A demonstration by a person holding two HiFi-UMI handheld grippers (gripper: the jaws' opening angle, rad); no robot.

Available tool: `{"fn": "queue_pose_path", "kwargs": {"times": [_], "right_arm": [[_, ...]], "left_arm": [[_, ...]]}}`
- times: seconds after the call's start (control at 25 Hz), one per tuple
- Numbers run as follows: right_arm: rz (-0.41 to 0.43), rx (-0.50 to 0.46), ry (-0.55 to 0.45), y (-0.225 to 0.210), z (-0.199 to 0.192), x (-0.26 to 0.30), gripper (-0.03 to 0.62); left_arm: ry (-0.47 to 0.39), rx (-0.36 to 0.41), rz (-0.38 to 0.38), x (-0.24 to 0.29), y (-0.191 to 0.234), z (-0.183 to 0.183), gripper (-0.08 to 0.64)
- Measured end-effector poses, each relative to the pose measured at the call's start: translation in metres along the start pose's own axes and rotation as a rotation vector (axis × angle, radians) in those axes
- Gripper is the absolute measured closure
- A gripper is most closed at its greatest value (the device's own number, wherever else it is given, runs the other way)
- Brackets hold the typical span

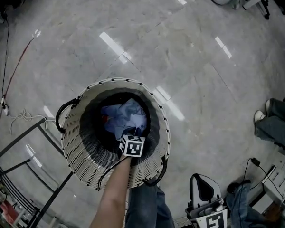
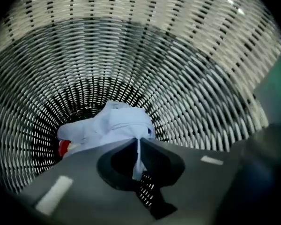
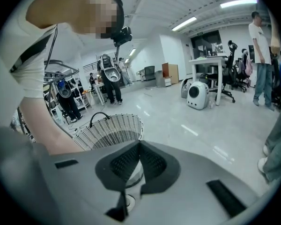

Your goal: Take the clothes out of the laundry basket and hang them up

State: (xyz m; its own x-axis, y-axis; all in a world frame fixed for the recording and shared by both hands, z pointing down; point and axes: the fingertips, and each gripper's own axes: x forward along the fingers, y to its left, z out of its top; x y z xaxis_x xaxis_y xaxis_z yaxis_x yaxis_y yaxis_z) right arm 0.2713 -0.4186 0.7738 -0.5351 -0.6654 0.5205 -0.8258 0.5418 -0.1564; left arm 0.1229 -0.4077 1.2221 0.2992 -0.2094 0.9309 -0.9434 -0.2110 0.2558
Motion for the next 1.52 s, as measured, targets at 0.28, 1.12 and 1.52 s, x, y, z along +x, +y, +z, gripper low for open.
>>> {"fn": "queue_pose_path", "kwargs": {"times": [0.28,1.12,1.52], "right_arm": [[0.008,0.011,0.015,-0.001,-0.014,-0.001,0.591],[0.018,-0.061,-0.117,0.046,0.082,-0.08,0.591],[0.04,-0.058,-0.155,0.066,0.121,-0.121,0.591]], "left_arm": [[-0.091,-0.024,0.009,-0.071,-0.009,0.04,0.535],[-0.336,0.004,0.068,-0.323,-0.066,0.094,0.537],[-0.51,-0.037,0.072,-0.464,-0.114,0.105,0.538]]}}
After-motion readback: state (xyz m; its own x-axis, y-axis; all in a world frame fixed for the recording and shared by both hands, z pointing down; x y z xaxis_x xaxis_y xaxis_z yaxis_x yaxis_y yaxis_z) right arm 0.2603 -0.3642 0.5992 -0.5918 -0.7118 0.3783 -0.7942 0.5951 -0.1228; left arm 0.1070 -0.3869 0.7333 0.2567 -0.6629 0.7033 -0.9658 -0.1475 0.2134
